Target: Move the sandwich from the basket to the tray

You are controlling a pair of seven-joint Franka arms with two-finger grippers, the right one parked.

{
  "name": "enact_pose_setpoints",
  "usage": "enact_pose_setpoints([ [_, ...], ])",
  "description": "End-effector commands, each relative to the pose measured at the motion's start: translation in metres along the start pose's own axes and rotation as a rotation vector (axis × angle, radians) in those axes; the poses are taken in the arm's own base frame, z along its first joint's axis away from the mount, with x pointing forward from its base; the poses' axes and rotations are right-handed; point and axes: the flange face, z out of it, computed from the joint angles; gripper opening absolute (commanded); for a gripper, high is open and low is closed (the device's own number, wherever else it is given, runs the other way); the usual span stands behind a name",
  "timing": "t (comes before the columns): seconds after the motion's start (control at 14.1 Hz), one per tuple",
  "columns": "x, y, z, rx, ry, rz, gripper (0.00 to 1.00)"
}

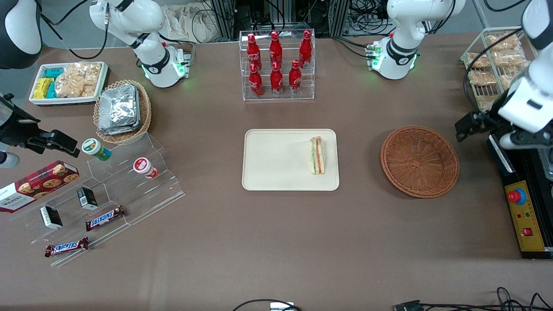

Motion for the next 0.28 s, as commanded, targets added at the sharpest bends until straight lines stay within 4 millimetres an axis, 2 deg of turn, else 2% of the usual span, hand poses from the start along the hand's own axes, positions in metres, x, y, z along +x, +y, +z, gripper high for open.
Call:
enact_pose_setpoints([
  [0.0,-0.0176,-0.0011,-0.0130,-0.038,-0.015,0.012,1.00],
  [0.21,-0.0180,0.0003,-0.0104,-0.051,-0.025,0.012,1.00],
])
